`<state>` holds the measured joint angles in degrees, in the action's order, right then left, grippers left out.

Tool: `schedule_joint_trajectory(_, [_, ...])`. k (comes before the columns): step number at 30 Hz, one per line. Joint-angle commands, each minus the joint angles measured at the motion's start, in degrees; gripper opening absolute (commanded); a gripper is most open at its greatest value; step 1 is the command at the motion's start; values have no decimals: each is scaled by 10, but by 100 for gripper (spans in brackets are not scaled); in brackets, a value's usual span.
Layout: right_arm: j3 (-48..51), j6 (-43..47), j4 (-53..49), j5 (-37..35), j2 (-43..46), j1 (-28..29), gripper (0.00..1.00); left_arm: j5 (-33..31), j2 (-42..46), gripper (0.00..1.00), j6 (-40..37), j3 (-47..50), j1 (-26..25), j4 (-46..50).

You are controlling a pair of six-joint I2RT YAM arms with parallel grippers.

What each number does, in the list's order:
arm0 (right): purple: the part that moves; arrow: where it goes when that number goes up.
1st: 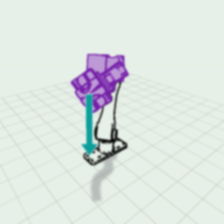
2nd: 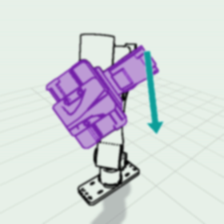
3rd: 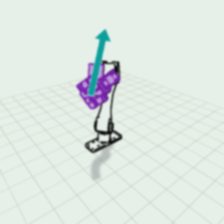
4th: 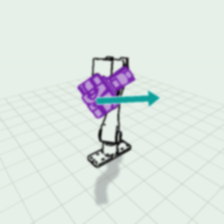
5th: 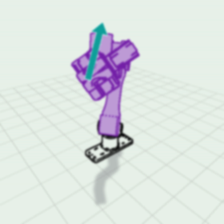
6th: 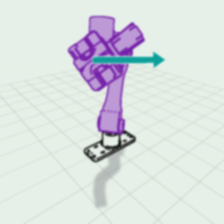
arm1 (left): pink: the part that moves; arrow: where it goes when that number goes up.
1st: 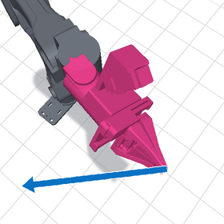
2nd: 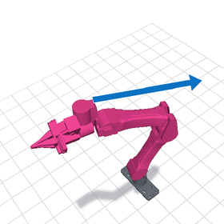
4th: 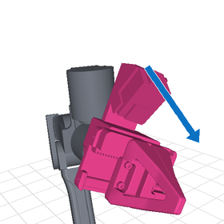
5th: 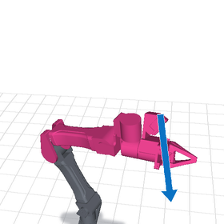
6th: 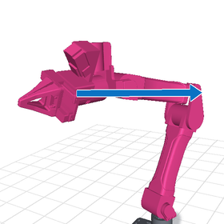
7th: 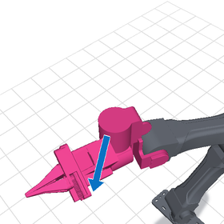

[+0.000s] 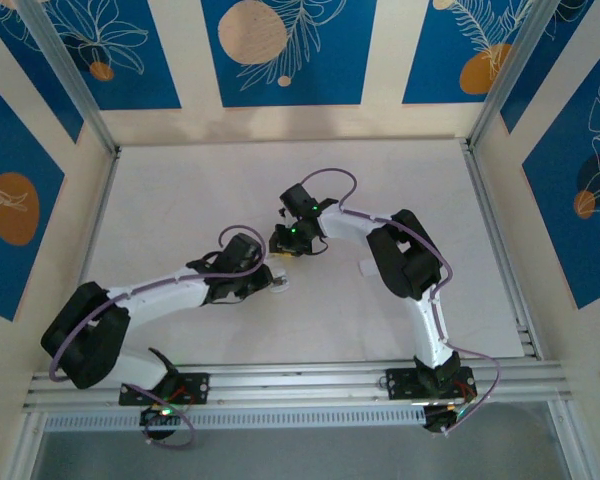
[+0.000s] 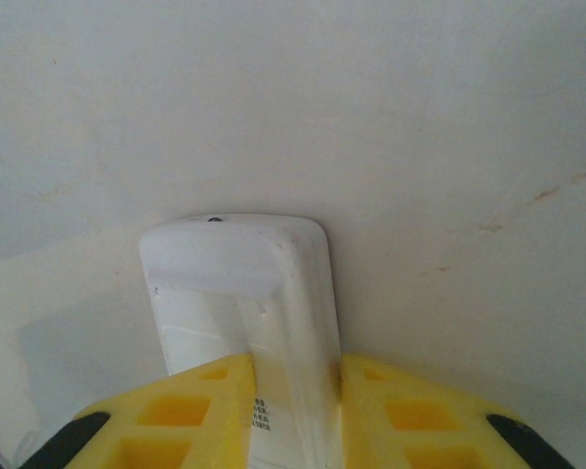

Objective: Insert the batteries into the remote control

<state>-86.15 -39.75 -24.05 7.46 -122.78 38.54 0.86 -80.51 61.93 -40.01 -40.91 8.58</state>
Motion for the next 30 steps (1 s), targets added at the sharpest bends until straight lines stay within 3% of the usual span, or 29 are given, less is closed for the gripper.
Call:
schedule_joint_trajectory(1, [20,-10,-46,-4,-31,17,29,-9,-11,14,19,0,-3,2])
schedule_joint_trajectory(17, [25,-11,-48,-6,-28,14,29,21,-35,14,23,11,-4,-28])
schedule_joint_trajectory(30, [25,-11,-51,-11,-31,14,29,28,-35,6,26,14,-4,-31])
